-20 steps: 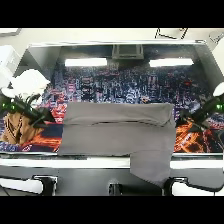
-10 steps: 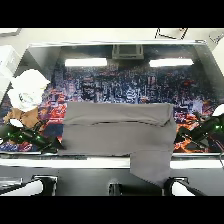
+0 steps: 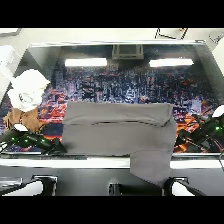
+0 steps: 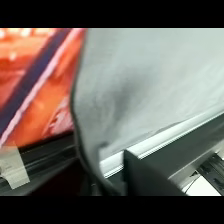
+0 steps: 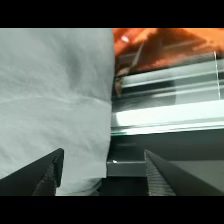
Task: Fold the clothes and pants, and hang the long-sleeved shirts on hangers.
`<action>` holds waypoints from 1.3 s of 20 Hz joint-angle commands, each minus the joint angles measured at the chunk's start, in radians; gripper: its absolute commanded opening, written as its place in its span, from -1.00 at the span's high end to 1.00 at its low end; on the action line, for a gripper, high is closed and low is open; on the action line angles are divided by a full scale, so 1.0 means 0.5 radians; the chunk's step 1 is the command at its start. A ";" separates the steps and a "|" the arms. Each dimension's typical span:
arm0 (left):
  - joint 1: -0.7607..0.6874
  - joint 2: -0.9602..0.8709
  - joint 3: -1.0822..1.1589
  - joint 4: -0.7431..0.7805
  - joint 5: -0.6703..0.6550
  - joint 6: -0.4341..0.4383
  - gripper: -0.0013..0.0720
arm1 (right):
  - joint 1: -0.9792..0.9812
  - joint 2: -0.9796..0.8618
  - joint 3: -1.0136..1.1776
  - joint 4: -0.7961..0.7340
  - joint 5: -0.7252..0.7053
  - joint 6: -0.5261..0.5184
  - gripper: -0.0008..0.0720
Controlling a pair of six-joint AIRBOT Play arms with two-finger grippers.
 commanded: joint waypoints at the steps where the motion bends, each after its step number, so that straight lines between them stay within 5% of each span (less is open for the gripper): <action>1: -0.012 0.003 -0.034 -0.025 0.017 -0.018 0.77 | -0.002 0.002 -0.005 -0.038 0.029 0.008 -0.59; 2: -0.012 0.003 -0.034 -0.024 0.029 -0.016 0.91 | -0.002 0.009 -0.028 -0.038 0.024 0.007 -0.59; 14: -0.011 0.004 -0.031 -0.024 0.047 -0.015 0.91 | -0.002 0.085 -0.819 0.257 -0.455 -0.100 -0.67; 16: -0.011 0.004 -0.031 -0.024 0.047 -0.015 0.91 | -0.002 0.085 -0.819 0.386 -0.485 -0.105 -0.35; 18: -0.010 0.004 -0.031 -0.024 0.047 -0.015 0.91 | -0.002 0.086 -0.819 0.446 -0.471 -0.129 0.60; 19: -0.010 0.005 -0.027 -0.024 0.045 -0.014 0.91 | -0.002 0.086 -0.819 0.463 -0.439 -0.129 0.84; 26: -0.007 0.116 0.349 -0.071 -0.169 -0.114 0.91 | -0.002 0.201 -0.394 0.632 -0.289 -0.136 0.86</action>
